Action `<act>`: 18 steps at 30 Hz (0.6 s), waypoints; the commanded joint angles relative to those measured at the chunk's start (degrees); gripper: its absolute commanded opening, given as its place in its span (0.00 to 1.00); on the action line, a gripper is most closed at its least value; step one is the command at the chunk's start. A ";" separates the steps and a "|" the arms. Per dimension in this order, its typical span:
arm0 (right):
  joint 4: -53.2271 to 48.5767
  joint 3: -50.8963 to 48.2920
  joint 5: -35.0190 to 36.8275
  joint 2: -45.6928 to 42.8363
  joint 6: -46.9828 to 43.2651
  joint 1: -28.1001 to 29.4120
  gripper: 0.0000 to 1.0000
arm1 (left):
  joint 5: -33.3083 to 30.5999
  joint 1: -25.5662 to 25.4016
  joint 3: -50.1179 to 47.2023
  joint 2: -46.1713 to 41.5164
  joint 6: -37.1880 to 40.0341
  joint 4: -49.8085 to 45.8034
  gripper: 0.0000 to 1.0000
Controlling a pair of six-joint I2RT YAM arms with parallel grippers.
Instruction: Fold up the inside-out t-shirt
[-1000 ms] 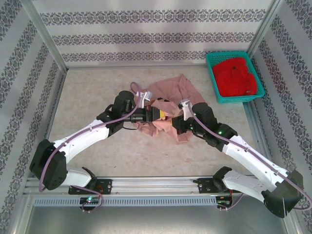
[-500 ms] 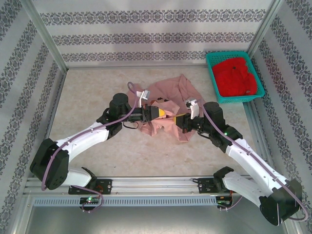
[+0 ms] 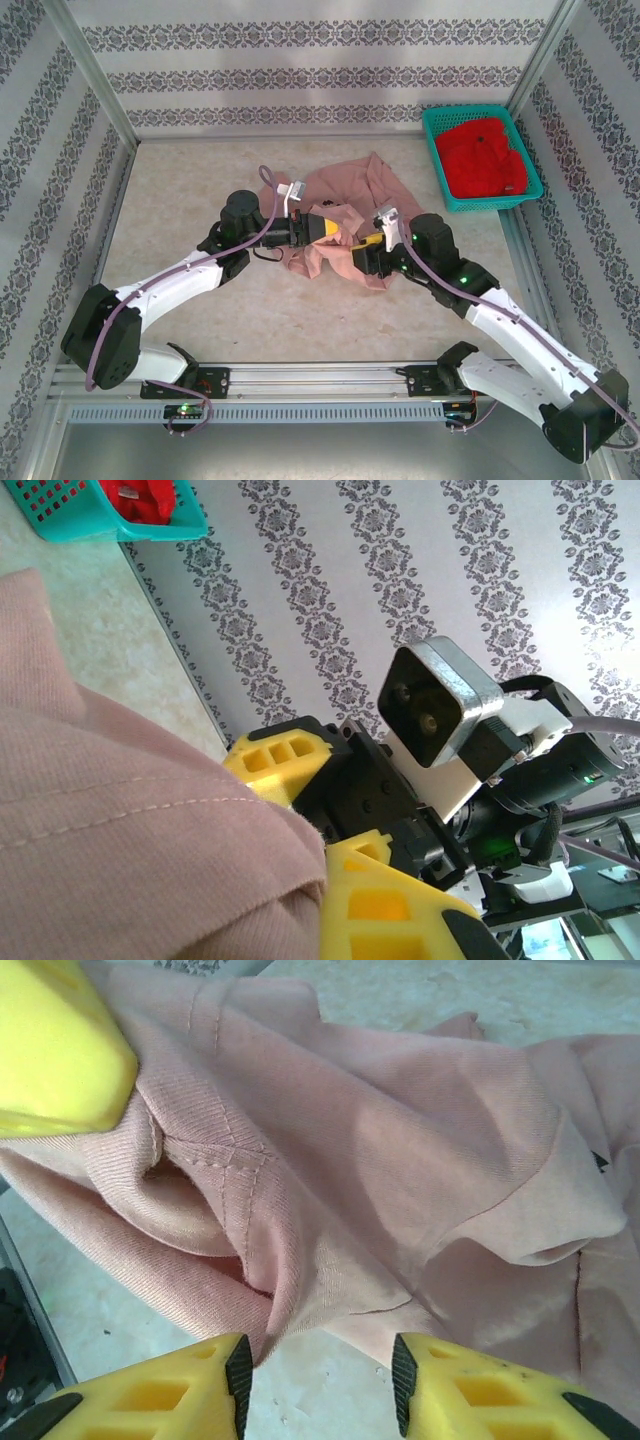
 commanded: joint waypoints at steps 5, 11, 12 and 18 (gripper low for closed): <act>4.30 4.79 -9.03 7.32 -3.81 0.22 0.44 | 2.42 0.83 0.57 -0.73 1.24 0.94 0.05; 7.87 3.26 -14.18 6.66 -2.63 -0.69 0.21 | 2.02 0.83 1.35 -1.55 4.74 -3.76 0.06; 7.96 3.01 -14.51 6.38 -2.42 -0.89 0.11 | 1.85 0.83 1.60 -1.59 5.47 -4.74 0.07; 9.98 -0.46 -18.78 2.75 -0.31 -2.50 0.00 | -2.15 2.73 1.34 -4.32 10.19 -10.69 0.16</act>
